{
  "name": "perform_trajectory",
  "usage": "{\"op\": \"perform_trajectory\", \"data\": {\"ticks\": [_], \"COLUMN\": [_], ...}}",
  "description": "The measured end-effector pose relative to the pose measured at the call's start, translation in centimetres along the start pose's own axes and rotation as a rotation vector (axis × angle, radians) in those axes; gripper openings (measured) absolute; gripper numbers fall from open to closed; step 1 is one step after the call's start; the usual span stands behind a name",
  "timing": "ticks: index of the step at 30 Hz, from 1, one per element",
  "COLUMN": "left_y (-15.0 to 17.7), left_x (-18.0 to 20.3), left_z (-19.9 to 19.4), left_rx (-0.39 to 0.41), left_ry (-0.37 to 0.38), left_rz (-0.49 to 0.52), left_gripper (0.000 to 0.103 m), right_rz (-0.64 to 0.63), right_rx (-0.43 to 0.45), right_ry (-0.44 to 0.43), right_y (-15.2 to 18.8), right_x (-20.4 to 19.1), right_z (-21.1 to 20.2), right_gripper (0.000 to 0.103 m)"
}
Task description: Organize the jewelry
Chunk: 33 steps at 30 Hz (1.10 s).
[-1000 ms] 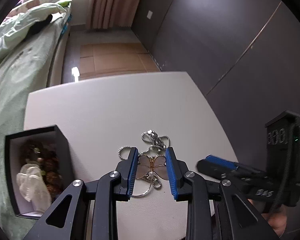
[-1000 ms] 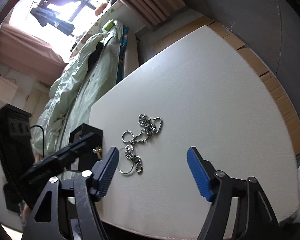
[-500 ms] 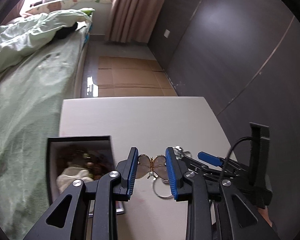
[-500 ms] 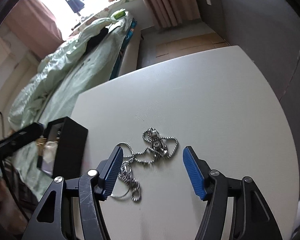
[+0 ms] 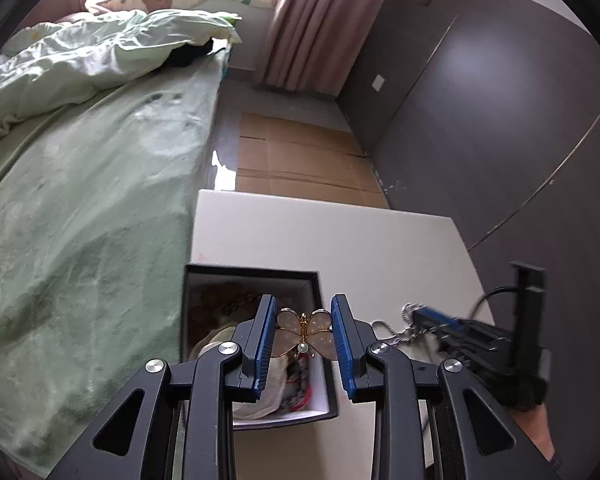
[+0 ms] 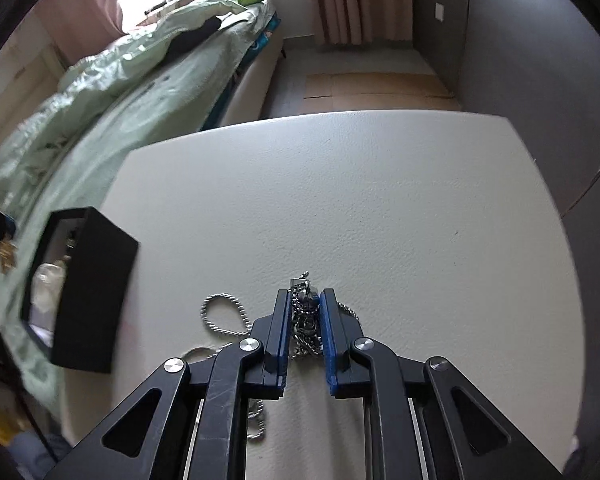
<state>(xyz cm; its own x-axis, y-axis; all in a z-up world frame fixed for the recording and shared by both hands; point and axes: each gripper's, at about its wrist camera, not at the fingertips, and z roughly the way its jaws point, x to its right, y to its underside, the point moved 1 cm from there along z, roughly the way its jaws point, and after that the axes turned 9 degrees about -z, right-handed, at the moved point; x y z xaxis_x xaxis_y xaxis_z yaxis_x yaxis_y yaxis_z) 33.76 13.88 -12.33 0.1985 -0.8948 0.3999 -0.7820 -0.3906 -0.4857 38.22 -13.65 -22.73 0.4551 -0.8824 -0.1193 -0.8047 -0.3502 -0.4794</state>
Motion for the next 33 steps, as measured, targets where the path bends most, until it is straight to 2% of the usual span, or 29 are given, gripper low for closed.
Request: {"op": "perform_trajectory", "data": {"ticks": [6,11,17,22,23,25,33], "left_y": [0.4,0.7,0.8,1.1,1.2,1.4,3.0], "left_x": [-0.8,-1.2,-2.4,-2.9,-3.0,-3.5,-4.5], "left_z": [0.6,1.8,2.1,0.9,0.5,-0.3,-2.8], "left_rx": [-0.024,-0.071,-0.098,-0.062,-0.046,-0.019,0.066], "left_ry": [-0.018,-0.056,-0.021,0.008,0.016,0.023,0.046], "left_rz": [-0.021,-0.026,-0.076,-0.104,-0.113,-0.13,-0.173], "left_gripper": [0.029,0.03,0.031,0.052,0.053,0.053,0.054], "right_rz": [-0.003,-0.066,-0.129,-0.161,-0.168,-0.186,-0.252], "right_rx": [0.093,0.167,0.267,0.339,0.353,0.381,0.466], "right_ry": [-0.025,-0.01,0.006,0.012,0.012,0.007,0.025], "right_y": [0.1,-0.2,-1.9,-3.5,-3.8,-4.4,-6.6], "right_x": [-0.5,-2.4,-4.2,-5.7,-6.1,-6.8,-9.8], "right_z": [-3.2,-6.5,-12.1,-16.3,-17.3,-19.0,-23.9], "right_gripper": [0.015,0.014,0.014,0.014,0.014,0.003,0.002]}}
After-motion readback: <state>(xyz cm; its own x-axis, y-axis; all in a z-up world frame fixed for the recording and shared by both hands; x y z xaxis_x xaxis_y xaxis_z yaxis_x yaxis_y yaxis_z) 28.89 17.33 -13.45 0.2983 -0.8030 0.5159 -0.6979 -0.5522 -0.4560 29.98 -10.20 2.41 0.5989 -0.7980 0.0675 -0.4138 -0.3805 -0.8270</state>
